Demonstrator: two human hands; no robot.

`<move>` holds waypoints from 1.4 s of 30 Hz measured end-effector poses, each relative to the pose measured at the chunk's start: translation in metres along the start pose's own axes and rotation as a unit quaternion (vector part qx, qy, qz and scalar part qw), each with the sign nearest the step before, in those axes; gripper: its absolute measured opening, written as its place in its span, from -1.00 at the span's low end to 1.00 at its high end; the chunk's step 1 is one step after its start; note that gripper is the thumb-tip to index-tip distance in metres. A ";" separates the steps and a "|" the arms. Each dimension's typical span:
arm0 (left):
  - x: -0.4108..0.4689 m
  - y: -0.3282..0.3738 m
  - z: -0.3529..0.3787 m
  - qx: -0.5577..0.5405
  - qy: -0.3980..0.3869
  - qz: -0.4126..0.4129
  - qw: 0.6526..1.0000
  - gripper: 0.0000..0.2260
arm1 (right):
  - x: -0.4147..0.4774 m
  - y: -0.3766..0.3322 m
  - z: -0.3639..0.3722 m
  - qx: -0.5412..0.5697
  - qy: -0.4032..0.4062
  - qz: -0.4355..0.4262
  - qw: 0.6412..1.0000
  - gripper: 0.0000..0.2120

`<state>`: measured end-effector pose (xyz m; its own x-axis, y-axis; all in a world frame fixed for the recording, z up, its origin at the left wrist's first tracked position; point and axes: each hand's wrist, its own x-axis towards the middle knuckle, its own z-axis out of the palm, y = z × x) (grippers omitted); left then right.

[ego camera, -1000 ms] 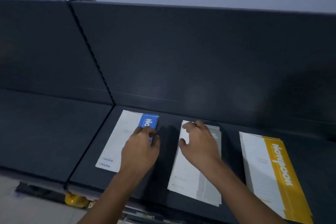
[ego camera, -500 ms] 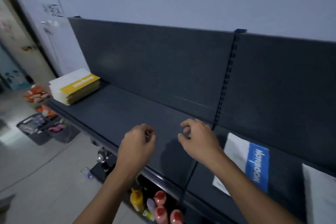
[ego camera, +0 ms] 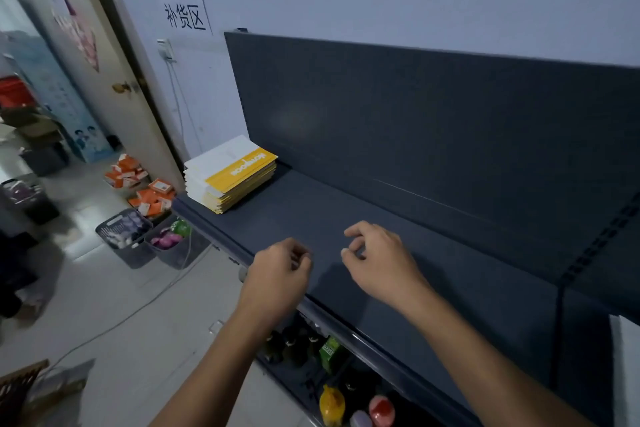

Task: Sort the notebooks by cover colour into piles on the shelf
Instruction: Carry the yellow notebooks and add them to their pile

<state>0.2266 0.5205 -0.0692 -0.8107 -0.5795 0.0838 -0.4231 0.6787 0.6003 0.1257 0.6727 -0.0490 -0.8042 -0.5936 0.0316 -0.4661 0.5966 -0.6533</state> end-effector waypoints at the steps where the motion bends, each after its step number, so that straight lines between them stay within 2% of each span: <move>1: 0.010 -0.005 -0.004 -0.002 -0.007 0.002 1.000 -0.92 | 0.010 -0.005 0.005 0.000 0.000 0.003 1.000 -0.71; 15: 0.163 -0.069 -0.046 0.015 -0.036 0.083 0.996 -0.90 | 0.136 -0.043 0.065 0.004 0.019 0.078 0.997 -0.67; 22: 0.235 -0.101 -0.075 0.015 -0.045 0.127 0.991 -0.89 | 0.186 -0.064 0.095 0.016 0.063 0.113 0.991 -0.70; 26: 0.287 -0.133 -0.094 0.009 -0.039 0.127 0.991 -0.89 | 0.223 -0.085 0.119 0.007 0.066 0.148 0.987 -0.71; 34: 0.404 -0.213 -0.123 -0.006 -0.055 0.205 0.977 -0.88 | 0.300 -0.151 0.187 0.029 0.139 0.241 0.960 -0.74; 39: 0.431 -0.245 -0.138 0.024 -0.090 0.231 0.968 -0.74 | 0.323 -0.188 0.221 0.051 0.161 0.299 0.939 -0.86; 42: 0.440 -0.257 -0.139 0.005 -0.133 0.215 0.968 -0.65 | 0.334 -0.197 0.235 0.054 0.179 0.325 0.927 -0.74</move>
<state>0.0346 0.0283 -0.0763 -0.9876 -0.1071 0.1148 -0.0270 0.8361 0.5478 0.0360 0.2297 -0.0875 -0.9820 0.1022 -0.1591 0.1849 0.6961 -0.6937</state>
